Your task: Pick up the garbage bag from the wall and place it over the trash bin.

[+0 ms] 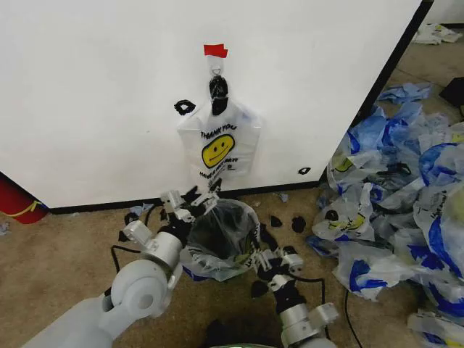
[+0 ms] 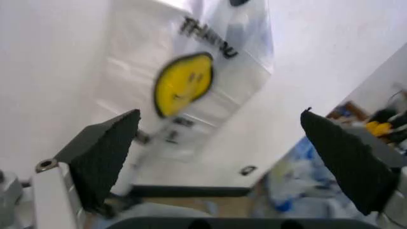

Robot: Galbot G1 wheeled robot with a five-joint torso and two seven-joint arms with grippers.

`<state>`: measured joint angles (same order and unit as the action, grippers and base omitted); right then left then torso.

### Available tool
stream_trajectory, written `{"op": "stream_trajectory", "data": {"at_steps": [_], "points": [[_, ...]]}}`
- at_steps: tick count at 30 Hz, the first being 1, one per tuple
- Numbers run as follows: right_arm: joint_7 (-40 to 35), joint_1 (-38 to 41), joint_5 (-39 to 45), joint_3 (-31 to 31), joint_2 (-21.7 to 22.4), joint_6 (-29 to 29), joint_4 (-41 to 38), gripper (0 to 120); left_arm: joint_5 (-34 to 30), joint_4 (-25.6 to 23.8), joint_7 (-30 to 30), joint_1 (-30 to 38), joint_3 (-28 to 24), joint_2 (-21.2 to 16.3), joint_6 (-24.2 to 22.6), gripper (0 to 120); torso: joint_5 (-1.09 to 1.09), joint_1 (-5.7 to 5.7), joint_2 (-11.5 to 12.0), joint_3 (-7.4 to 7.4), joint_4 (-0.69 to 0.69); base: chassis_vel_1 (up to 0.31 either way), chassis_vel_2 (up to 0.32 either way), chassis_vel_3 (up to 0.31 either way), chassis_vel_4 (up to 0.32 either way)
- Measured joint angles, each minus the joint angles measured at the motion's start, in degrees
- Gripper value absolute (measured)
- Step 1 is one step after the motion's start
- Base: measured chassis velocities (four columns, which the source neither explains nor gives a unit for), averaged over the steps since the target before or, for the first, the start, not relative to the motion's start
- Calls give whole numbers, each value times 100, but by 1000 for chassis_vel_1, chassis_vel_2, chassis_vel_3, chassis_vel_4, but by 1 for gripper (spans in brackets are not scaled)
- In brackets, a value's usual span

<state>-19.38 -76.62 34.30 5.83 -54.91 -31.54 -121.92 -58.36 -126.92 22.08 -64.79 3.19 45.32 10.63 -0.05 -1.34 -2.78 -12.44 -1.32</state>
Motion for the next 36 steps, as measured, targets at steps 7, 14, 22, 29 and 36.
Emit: {"op": "stream_trajectory", "data": {"at_steps": [7, 14, 22, 29, 36], "points": [[774, -415, 258, -2408, -416, -169, -397, 79, 1903, 90, -352, -1194, 1248, 568, 338, 100, 0, 0, 0, 0, -2, 0, 0, 0, 0], [836, -1100, 98, -3615, -896, -276, -670, 88, 2737, 151, -681, -1668, 1862, 1497, 720, 100, -1, 0, 0, 0, -4, 0, 0, 0, 0], [779, -1655, -776, -3986, -1404, -486, -521, 93, 3098, 596, -1040, -1814, 2359, 2190, 1223, 100, 0, 0, 0, 0, -2, 0, 0, 0, 0], [530, -1854, -1725, -3887, -1832, -545, -26, 95, 3151, 1010, -1429, -1842, 2716, 2403, 1609, 100, 0, 0, 0, 0, -2, 0, 0, 0, 0], [597, -1776, -2162, -3717, -2034, -513, 312, 97, 2843, 1462, -1862, -1540, 2779, 2234, 1873, 100, -1, 0, 0, 0, -4, 0, 0, 0, 0]]}}
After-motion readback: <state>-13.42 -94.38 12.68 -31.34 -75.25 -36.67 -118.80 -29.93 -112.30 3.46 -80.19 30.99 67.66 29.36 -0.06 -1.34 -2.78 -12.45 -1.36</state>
